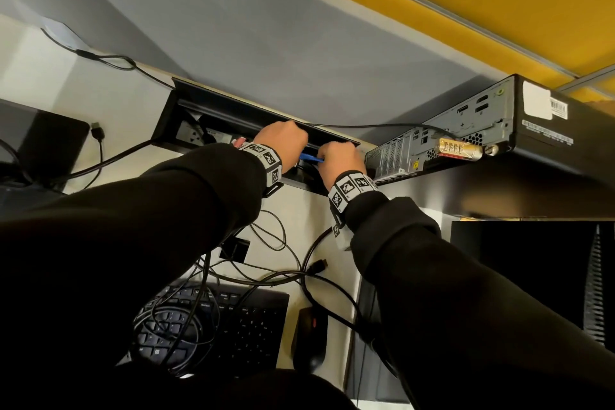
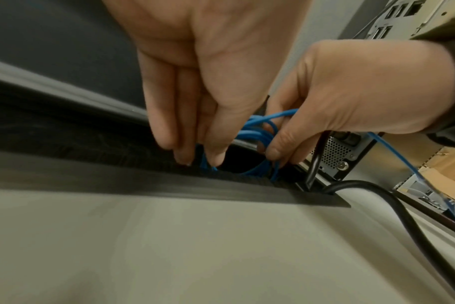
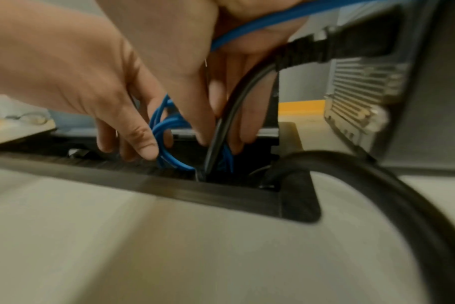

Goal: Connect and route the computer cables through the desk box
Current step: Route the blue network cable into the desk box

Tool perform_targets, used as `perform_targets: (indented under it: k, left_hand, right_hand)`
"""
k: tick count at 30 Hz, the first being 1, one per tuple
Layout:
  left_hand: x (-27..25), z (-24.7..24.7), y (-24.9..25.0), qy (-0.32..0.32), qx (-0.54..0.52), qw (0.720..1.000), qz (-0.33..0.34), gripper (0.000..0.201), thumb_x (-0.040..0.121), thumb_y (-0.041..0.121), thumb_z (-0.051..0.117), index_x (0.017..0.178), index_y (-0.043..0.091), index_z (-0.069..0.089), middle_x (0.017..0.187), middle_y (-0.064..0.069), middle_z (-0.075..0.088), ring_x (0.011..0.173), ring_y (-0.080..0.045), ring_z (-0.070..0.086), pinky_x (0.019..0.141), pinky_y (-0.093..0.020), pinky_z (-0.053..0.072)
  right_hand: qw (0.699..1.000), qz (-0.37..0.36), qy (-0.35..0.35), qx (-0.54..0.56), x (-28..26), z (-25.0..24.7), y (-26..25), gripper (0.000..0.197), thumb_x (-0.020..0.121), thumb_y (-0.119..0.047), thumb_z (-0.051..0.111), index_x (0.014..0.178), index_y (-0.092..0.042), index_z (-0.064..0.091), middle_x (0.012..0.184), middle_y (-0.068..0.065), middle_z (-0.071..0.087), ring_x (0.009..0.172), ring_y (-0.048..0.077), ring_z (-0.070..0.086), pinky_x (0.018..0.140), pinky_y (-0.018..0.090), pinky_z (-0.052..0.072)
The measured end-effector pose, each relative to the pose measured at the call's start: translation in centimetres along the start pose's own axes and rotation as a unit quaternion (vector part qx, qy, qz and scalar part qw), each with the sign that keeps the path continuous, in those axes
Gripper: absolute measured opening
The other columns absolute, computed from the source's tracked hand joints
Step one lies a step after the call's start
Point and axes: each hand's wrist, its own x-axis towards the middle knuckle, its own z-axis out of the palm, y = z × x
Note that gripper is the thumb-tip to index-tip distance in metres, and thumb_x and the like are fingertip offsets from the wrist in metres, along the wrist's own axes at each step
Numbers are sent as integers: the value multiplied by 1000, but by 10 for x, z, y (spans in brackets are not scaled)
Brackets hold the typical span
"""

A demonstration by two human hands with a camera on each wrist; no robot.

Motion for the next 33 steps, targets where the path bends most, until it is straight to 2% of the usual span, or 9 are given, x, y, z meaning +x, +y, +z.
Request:
perform_targets:
  k: [3,6,10,13,16,20,25,30,33]
  left_hand:
    - [5,2,-9,-62,-53,996,-20,16,89,12,67,102,13,76,93,-11,67,85,-31,66,75,-39,57]
    - [9,-1,-25,-119,-140,982,-44,23,95,15,66,114,17,77,112,-4,74,93,-20,68,91,-34,58]
    - [11,-2,-39,-145,-232,961,-44,36,94,7,64,128,15,71,110,-6,76,95,-25,74,89,-41,61]
    - [10,2,-32,-97,-201,975,-23,33,96,8,57,124,16,74,115,-5,74,105,-28,69,96,-32,55]
    - [7,6,-21,-61,-189,980,16,39,100,9,50,132,17,69,120,-9,72,113,-28,64,101,-35,51]
    - [2,16,-11,-102,-95,989,57,39,94,6,49,128,17,64,118,-11,69,105,-30,65,86,-38,55]
    - [8,26,-5,-169,-61,983,40,60,99,16,50,156,12,31,154,-12,43,138,-32,44,112,-39,35]
    - [15,27,-1,-167,-80,983,16,56,106,26,43,159,16,27,161,-8,36,148,-29,33,117,-39,26]
    - [17,31,-6,-159,-109,981,8,54,106,26,45,157,18,32,159,-8,40,145,-30,38,115,-37,31]
  right_hand:
    - [999,2,-38,-17,7,-1,-6,29,89,-8,61,111,-21,74,109,14,69,102,36,67,85,38,55]
    - [998,22,-50,-17,15,0,-8,24,89,-11,66,110,-19,75,109,13,70,102,34,68,85,37,56]
    - [998,43,-49,-7,22,-2,-12,21,88,-13,70,109,-14,74,108,15,71,103,35,69,84,37,55]
    - [998,47,-40,-17,23,-2,-12,20,91,-7,63,109,-10,70,109,16,70,104,36,68,85,38,55]
    - [998,41,-41,-29,22,-1,-12,21,92,-4,59,110,-9,69,110,17,70,105,38,68,87,41,55]
    - [995,39,-83,-33,20,-6,-15,25,89,-7,64,114,-8,69,114,17,70,109,37,67,89,39,55]
    - [993,17,-86,-83,11,-10,-11,24,93,-12,61,116,-10,67,116,16,68,109,38,67,89,42,53]
    - [986,-75,-95,-116,4,-8,-7,35,95,-14,55,124,-28,68,114,13,69,105,36,67,87,41,55]
    - [978,-69,-152,-126,5,-5,-6,36,95,-9,51,122,-20,70,113,13,69,105,35,68,86,39,55]
